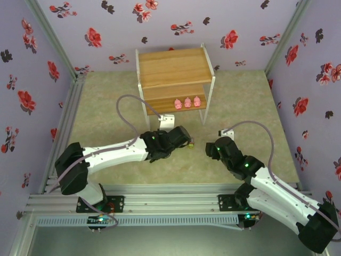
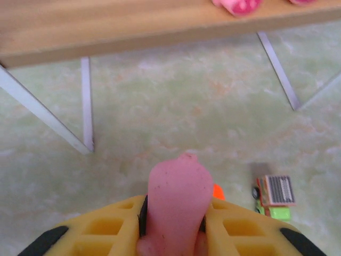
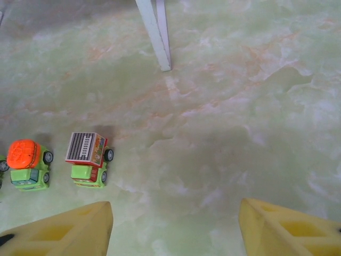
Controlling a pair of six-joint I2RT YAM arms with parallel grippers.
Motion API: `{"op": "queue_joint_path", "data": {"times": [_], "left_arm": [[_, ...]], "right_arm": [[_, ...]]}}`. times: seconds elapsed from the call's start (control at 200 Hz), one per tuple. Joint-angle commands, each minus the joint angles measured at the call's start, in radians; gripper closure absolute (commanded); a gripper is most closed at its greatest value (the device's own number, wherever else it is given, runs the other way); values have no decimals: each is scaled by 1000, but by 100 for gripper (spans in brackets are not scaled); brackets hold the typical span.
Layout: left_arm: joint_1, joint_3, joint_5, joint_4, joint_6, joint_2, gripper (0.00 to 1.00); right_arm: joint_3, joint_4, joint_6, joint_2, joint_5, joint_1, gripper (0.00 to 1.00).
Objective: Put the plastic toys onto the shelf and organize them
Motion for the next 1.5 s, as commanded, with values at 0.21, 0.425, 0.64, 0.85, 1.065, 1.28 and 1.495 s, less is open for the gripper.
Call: {"op": "queue_joint_path", "data": {"times": [0.21, 0.425, 0.64, 0.85, 1.065, 1.28, 1.495], "left_arm": [[72, 34, -53, 1, 103, -14, 70], [116, 76, -50, 52, 154, 26, 70], [144, 147, -42, 84, 204, 89, 70], [171, 183, -22, 131, 207, 140, 69], [189, 208, -22, 167, 204, 173, 69], [205, 227, -22, 189, 197, 194, 69], [211, 243, -23, 200, 192, 204, 69]], "right_arm": [[-7, 39, -18, 10, -6, -6, 32], [-7, 40, -19, 13, -3, -6, 32], [-7, 39, -17, 11, -1, -7, 32], [-9, 39, -17, 10, -1, -6, 31], [-9, 42, -17, 14, -5, -7, 31], [-9, 42, -19, 16, -6, -6, 31], [-8, 45, -19, 19, -6, -6, 31]]}}
